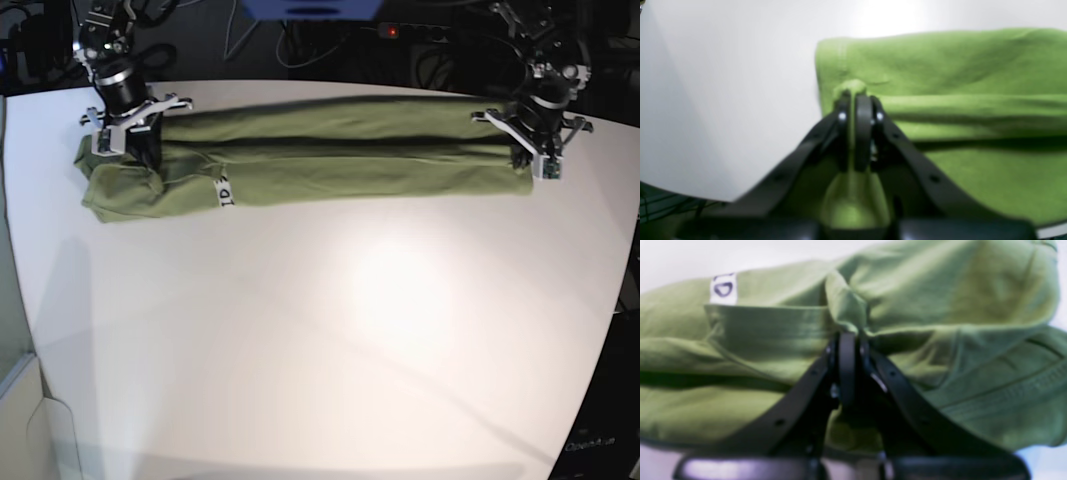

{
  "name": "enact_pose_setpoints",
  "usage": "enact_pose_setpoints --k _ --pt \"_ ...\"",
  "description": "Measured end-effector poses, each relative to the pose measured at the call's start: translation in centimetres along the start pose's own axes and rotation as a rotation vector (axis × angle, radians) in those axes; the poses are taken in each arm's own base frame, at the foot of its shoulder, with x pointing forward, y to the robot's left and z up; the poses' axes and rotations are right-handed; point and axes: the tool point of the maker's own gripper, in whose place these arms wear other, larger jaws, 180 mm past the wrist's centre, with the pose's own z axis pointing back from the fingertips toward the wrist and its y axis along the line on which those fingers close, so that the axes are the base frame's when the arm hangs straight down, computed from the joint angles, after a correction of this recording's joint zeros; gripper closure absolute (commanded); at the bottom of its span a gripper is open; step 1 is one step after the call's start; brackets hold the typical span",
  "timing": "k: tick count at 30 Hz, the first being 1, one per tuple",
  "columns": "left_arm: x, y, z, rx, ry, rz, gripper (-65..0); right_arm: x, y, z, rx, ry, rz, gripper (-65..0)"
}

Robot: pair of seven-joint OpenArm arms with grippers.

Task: Fold the T-shirt properly
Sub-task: 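Hold the folded strip ends with both grippers and press them down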

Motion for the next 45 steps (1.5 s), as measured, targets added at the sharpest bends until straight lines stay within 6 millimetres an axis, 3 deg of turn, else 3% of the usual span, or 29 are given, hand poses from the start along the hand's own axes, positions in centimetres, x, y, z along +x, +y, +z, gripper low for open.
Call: enact_pose_setpoints --k 5,9,12,18,25,37,42,43,45 --pt "-1.2 -0.4 -0.5 -0.02 0.027 0.011 -5.3 0.0 0.0 0.0 0.0 -0.001 0.0 0.0" --pt "-1.7 -0.9 -0.9 -0.04 0.022 0.04 -22.0 0.4 0.0 -0.3 0.001 -0.009 0.002 0.0" --pt "-1.7 -1.0 -1.1 -0.047 0.012 0.05 -29.9 0.5 0.0 -0.4 0.001 -0.012 0.002 0.0" --pt "-1.6 -1.2 -1.0 -0.048 0.013 0.053 -30.1 0.4 0.0 -1.2 0.003 0.027 0.005 0.0" --pt "-3.0 1.4 -0.1 0.028 0.033 0.114 -30.3 0.4 0.0 -1.2 0.004 0.029 0.004 0.0" --pt "-3.1 1.5 -0.1 0.032 0.033 0.124 -30.4 0.7 0.1 -1.5 0.007 0.024 0.006 0.0" --pt "-3.4 1.1 -1.1 0.005 -0.001 0.184 -29.4 0.7 0.1 -1.5 0.006 0.023 0.006 0.0" --pt "-3.3 1.0 -1.4 0.001 -0.016 0.194 -27.1 0.7 0.1 -1.5 0.006 0.024 0.006 0.0" --pt "-2.9 0.8 -1.9 -0.006 -0.036 0.213 -12.4 0.7 0.1 -1.5 0.007 0.024 0.006 0.0"
